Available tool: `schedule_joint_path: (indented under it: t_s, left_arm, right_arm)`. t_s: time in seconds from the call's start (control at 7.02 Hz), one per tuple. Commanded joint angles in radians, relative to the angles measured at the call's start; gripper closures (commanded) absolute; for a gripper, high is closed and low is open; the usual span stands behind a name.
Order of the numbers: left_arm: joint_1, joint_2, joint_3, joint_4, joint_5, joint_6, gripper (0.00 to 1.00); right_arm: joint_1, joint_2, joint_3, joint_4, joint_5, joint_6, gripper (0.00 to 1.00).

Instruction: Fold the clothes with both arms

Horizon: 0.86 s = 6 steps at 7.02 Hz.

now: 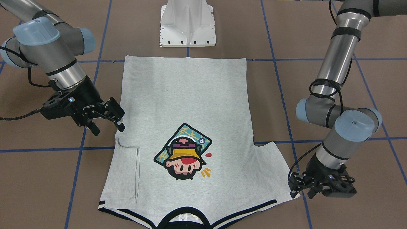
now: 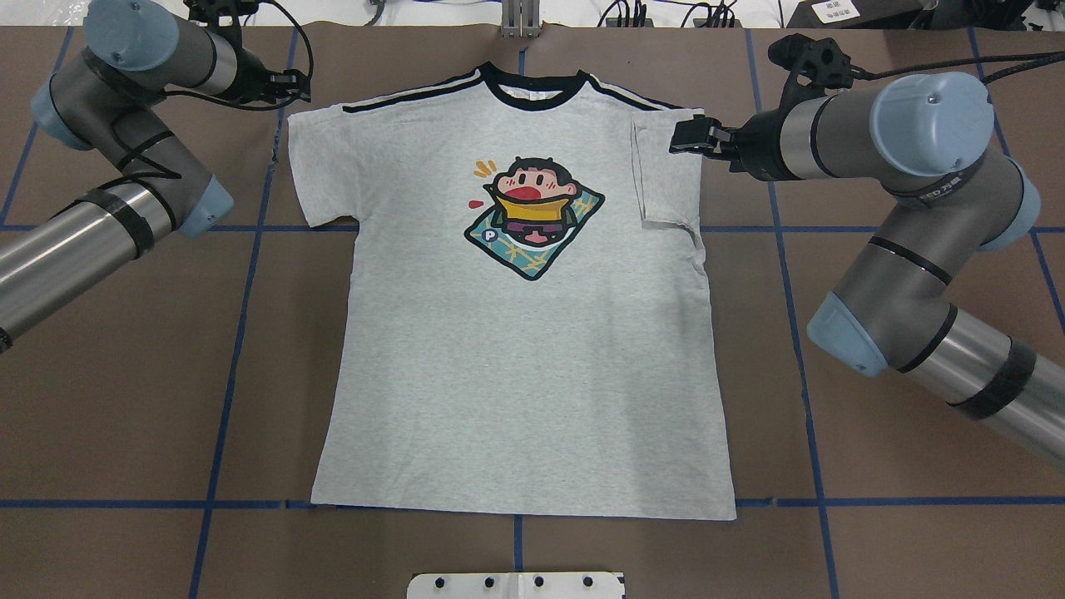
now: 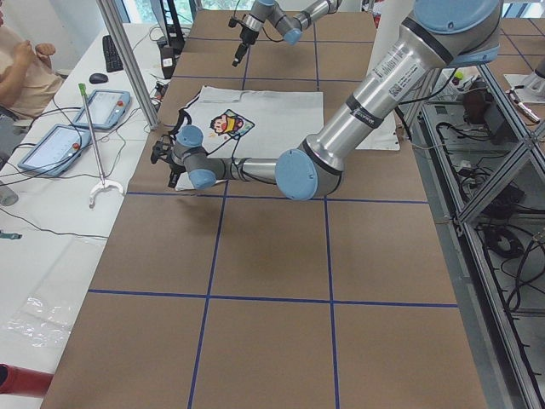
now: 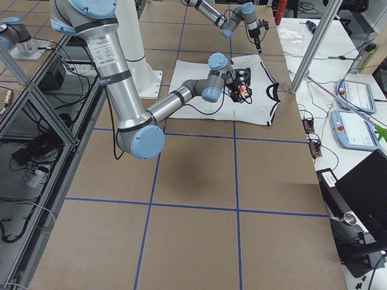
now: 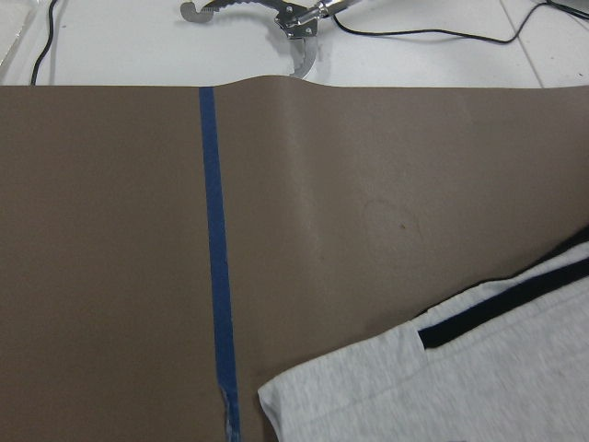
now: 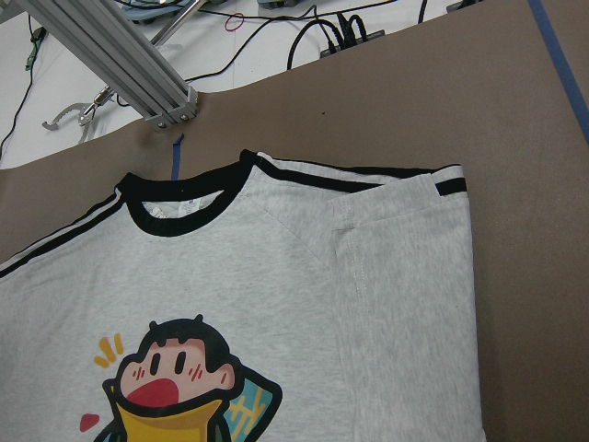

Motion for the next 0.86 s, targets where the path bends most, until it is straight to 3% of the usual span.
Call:
schedule_joint_path:
  t_s: [0.0, 0.57, 0.71]
  left_arm:
    - [0.017, -0.010, 0.037, -0.021, 0.012, -0.001, 0.47]
    - [0.030, -0.008, 0.051, -0.022, 0.013, -0.001, 0.57]
    - [0.030, -0.008, 0.051, -0.025, 0.012, -0.001, 0.90]
  right_arm:
    - [-0.006, -0.001, -0.001, 0.000, -0.001, 0.000, 0.00]
    - [-0.006, 0.002, 0.009, 0.000, -0.001, 0.000, 0.00]
    - [-0.006, 0.004, 0.009, 0.000, -0.001, 0.000, 0.00]
